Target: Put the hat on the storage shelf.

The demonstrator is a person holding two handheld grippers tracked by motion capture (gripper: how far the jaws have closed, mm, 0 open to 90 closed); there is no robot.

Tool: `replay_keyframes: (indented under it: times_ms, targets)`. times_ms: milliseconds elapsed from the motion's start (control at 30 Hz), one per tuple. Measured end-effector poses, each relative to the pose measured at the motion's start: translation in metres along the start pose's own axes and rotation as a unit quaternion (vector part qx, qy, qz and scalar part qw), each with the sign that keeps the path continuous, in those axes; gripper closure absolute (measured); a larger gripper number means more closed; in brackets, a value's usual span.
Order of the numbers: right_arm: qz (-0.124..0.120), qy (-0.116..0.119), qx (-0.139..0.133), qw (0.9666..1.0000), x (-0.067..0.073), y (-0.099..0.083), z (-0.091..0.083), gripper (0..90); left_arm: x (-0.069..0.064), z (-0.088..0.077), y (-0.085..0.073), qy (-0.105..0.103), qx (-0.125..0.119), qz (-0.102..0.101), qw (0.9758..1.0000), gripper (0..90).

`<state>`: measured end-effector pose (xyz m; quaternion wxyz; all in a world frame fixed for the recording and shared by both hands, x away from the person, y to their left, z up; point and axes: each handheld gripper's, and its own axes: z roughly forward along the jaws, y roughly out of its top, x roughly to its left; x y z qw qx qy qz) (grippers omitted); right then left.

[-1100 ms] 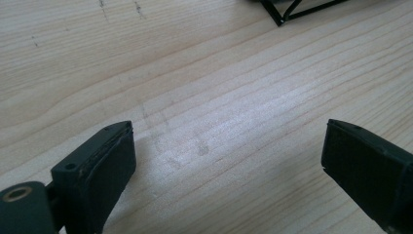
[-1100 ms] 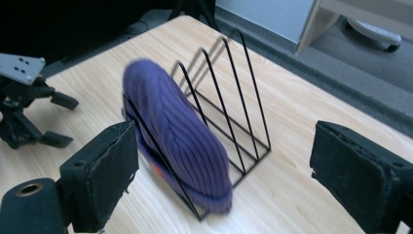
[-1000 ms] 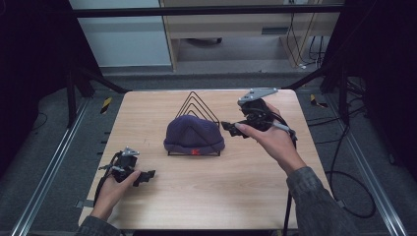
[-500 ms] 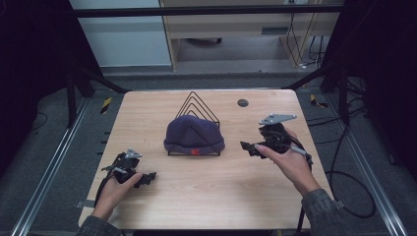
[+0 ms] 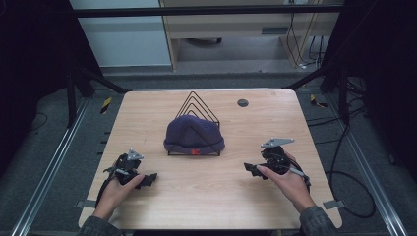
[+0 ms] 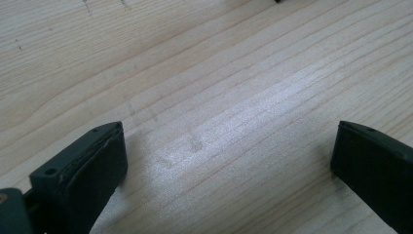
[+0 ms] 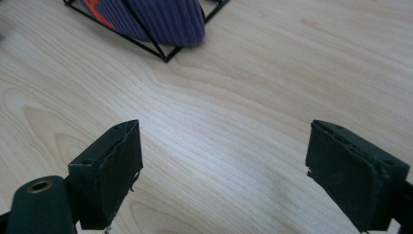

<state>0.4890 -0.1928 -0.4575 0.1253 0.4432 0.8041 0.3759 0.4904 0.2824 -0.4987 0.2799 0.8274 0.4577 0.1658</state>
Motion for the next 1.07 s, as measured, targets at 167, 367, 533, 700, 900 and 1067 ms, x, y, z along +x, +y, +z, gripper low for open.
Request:
replay_keyframes:
  times_ms: [167, 367, 533, 700, 900, 1067]
  targets:
    - [0.011, -0.014, 0.011, 0.9998, -0.007, -0.013, 0.012, 11.4, 0.000, 0.000, 0.000, 0.002, -0.001, -0.002, 1.0000, 0.0]
    - [0.025, -0.028, 0.018, 0.9992, -0.014, -0.024, 0.021, 10.4, 0.000, 0.000, 0.000, 0.002, -0.002, -0.002, 1.0000, 0.0]
    - [0.026, -0.027, 0.032, 0.9988, -0.015, -0.030, 0.027, 8.8, 0.000, 0.000, 0.000, 0.002, -0.001, -0.002, 1.0000, 0.0]
    - [0.007, -0.037, 0.020, 0.9991, -0.013, -0.034, 0.029, 6.6, 0.000, 0.000, 0.000, 0.002, -0.001, -0.002, 1.0000, 0.0]
    - [-0.028, -0.066, -0.005, 0.9975, -0.003, -0.044, 0.033, 3.7, 0.000, 0.000, 0.001, 0.002, 0.001, -0.002, 1.0000, 0.0]
    - [-0.028, -0.066, -0.006, 0.9974, -0.003, -0.044, 0.033, 3.6, 0.000, 0.001, 0.001, -0.001, 0.002, 0.002, 1.0000, 0.0]
